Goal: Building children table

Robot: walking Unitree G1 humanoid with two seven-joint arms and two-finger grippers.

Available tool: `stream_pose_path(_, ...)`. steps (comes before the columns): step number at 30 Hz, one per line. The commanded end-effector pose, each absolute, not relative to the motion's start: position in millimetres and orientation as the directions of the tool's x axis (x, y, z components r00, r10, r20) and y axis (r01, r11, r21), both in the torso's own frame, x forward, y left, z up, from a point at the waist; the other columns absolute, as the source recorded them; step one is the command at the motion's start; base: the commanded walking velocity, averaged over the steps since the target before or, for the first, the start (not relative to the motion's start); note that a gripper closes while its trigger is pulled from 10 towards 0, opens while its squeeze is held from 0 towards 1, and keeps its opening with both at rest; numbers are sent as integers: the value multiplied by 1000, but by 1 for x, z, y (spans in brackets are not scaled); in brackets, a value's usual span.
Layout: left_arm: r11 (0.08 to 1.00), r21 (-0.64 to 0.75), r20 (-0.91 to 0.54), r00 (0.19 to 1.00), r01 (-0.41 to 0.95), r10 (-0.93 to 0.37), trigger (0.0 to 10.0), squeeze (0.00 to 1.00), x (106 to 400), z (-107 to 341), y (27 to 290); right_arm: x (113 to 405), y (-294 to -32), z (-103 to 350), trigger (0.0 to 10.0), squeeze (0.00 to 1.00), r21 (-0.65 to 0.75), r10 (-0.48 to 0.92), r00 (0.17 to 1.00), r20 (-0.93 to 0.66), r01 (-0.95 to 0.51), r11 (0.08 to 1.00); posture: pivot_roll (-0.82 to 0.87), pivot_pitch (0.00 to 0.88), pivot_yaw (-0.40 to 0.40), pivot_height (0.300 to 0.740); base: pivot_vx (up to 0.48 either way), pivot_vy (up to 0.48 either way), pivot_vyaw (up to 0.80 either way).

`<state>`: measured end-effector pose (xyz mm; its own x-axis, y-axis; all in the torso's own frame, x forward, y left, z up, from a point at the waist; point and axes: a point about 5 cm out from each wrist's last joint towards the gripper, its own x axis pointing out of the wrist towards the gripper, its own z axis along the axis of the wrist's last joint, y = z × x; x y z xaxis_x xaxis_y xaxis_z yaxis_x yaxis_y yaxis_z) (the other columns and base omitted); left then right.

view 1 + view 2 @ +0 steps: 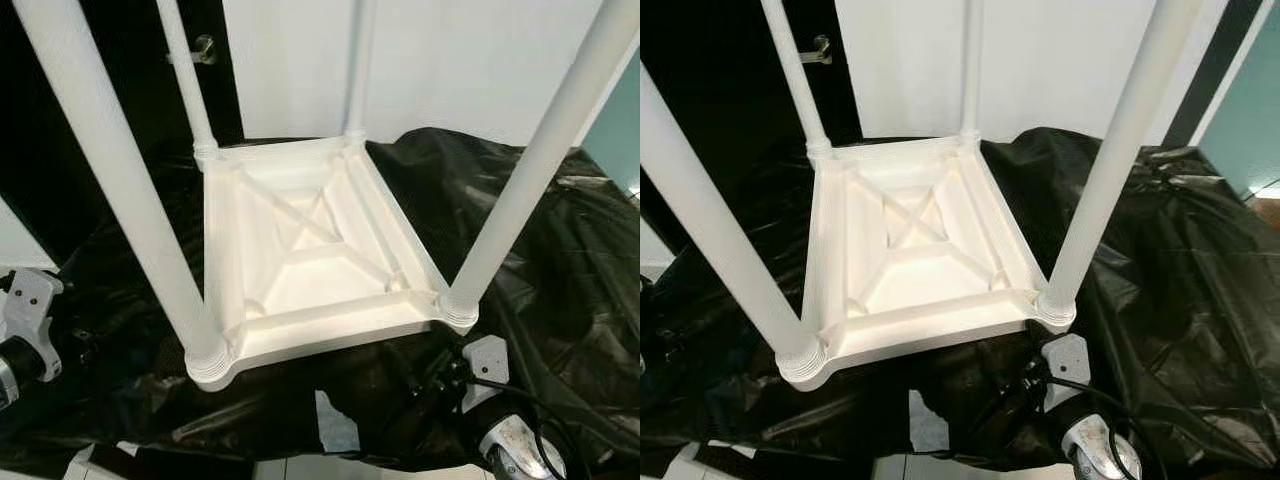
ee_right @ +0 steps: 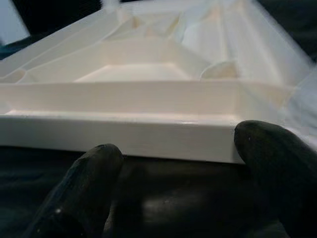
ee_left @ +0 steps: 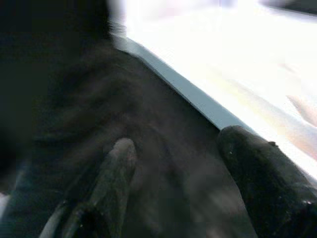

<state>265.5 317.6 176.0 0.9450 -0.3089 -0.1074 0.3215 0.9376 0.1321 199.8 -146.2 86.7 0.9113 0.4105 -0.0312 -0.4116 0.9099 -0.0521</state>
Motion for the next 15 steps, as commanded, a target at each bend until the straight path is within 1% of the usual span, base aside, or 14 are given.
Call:
stream_pose_path(1, 970, 66, -4, 972, 235, -235, 10000, 0, 279, 181, 321, 199, -141, 82, 10000, 0, -4, 433, 900, -57, -434, 901, 43, 0, -17, 740, 0, 0, 0)
stream_pose_path(2, 970, 66, -4, 972, 235, -235, 10000, 0, 279, 181, 321, 199, -141, 82, 10000, 0, -4, 433, 900, -57, -434, 901, 43, 0, -17, 740, 0, 0, 0)
stream_pose_path(5, 981, -46, 106, 978, 187, -182, 10000, 0, 301, 184, 314, 199, -138, 79, 10000, 0, 51, 450, 889, -80, -447, 893, 38, 0, -19, 740, 0, 0, 0)
stream_pose_path(8, 974, -87, 141, 971, 207, -194, 10000, 0, 306, 186, 308, 198, -137, 77, 10000, 0, 63, 455, 886, -94, -451, 891, 30, 0, -18, 740, 0, 0, 0)
stream_pose_path(10, 944, -149, 208, 942, 295, -262, 10000, 0, 312, 188, 291, 198, -138, 73, 10000, 0, 87, 441, 889, -125, -432, 897, 16, 0, -13, 740, 0, 0, 0)
stream_pose_path(11, 944, -149, 208, 942, 295, -262, 10000, 0, 312, 188, 291, 198, -138, 73, 10000, 0, 87, 441, 889, -125, -432, 897, 16, 0, -13, 740, 0, 0, 0)
stream_pose_path(13, 900, -208, 261, 909, 383, -326, 10000, 0, 316, 188, 276, 200, -139, 72, 10000, 0, 117, 415, 899, -141, -401, 908, 16, 0, -13, 740, 0, 0, 0)
stream_pose_path(15, 840, -232, 290, 859, 490, -421, 10000, 0, 314, 186, 257, 203, -139, 73, 10000, 0, 124, 397, 906, -147, -381, 916, -4, 0, -16, 740, 0, 0, 0)
